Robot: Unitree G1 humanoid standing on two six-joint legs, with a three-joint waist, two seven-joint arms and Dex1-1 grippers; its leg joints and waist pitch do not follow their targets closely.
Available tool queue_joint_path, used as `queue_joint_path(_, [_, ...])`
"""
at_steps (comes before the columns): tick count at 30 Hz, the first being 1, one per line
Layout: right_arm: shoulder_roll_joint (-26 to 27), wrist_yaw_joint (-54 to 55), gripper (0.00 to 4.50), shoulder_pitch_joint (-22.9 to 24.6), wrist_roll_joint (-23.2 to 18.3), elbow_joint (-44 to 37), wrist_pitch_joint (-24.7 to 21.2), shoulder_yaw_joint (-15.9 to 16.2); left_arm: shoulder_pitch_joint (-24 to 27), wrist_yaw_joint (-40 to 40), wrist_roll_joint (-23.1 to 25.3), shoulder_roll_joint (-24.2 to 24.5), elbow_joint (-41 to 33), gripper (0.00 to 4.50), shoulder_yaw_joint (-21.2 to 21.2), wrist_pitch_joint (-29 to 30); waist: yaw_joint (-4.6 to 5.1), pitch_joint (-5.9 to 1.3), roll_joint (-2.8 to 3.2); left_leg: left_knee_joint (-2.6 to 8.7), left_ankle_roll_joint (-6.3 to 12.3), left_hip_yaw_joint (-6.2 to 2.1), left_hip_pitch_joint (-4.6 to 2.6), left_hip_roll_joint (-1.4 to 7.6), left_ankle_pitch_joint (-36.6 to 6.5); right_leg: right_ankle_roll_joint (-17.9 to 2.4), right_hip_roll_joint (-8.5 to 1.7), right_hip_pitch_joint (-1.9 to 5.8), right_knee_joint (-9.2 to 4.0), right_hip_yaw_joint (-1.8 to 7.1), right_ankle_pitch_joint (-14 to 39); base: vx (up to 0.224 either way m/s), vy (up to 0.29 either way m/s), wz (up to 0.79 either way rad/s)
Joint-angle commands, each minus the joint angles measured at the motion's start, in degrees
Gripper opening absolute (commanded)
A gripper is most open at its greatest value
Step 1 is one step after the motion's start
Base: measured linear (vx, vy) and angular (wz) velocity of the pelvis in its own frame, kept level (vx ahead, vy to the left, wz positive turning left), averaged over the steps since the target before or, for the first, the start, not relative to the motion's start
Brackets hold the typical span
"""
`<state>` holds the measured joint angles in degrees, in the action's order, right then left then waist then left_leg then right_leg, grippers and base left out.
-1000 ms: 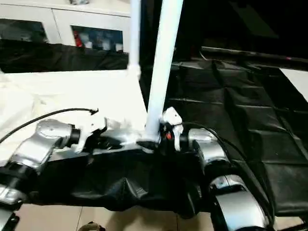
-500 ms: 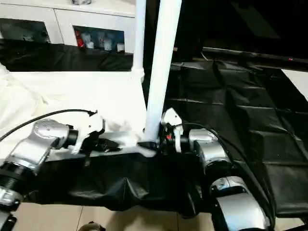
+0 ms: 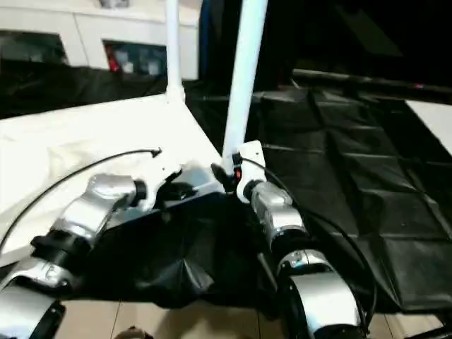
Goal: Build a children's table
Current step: Rotate leg to tighten
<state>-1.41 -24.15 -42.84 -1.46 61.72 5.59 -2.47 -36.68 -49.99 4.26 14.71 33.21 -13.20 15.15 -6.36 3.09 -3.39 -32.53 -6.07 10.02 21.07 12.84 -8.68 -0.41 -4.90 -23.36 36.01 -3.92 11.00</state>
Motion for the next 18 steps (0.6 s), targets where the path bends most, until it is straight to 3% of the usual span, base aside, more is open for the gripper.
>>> queue_joint_path(1, [2.6, -4.0, 3.51, 0.3, 2.1, 1.8, 0.2, 4.8, -1.8, -0.8, -1.6, -2.9, -3.5, 0.0, -0.7, -2.8, 0.17, -3.81, 0.51, 3.54, 0.08, 0.39, -0.55, 0.22, -13.7, -10.7, -2.8, 2.76, -4.42, 2.37, 10.0, 0.0, 0.0, 0.0])
queue_joint_path(6, [-0.2, -14.0, 3.88, 0.6, 0.9, -0.2, 1.1, 5.3, 0.3, -6.5, -3.2, -0.2, -6.0, 0.0, -1.8, -4.7, 0.22, -3.79, 0.44, 3.6, 0.56, 0.27, -0.4, 0.36, -14.7, -10.4, -2.91, 2.93, -4.53, 2.38, 11.3, 0.0, 0.0, 0.0])
queue_joint_path(8, [-2.9, -24.6, 3.88, 1.9, 0.2, -2.5, 2.0, 6.8, 1.7, -10.2, -4.3, 1.6, -7.7, 0.0, -2.2, -5.0, 0.28, -3.93, 0.36, 3.4, 1.59, 0.31, -0.28, 0.44, -13.4, -11.2, -2.88, 3.18, -4.27, 2.37, 8.6, 0.0, 0.0, 0.0])
queue_joint_path(11, [-4.5, -29.5, 3.88, 2.7, 0.2, -3.6, 3.2, 7.7, 2.2, -12.0, -4.9, 2.5, -8.3, 0.0, -2.2, -5.3, 0.18, -3.97, 0.44, 3.18, 2.95, 0.48, -0.35, 0.4, -11.0, -12.8, -2.65, 3.13, -3.83, 2.35, 4.2, 0.0, 0.0, 0.0])
queue_joint_path(18, [-10.5, -47.0, 3.88, 4.6, -1.9, -7.5, 2.4, 9.4, 3.6, -21.5, -6.1, 7.2, -9.6, 0.0, -2.8, -6.7, -0.42, -3.77, 0.56, 3.26, 2.69, 0.54, -0.55, 0.75, -13.8, -13.3, -2.72, 3.04, -4.05, 2.25, 8.3, 0.0, 0.0, 0.0])
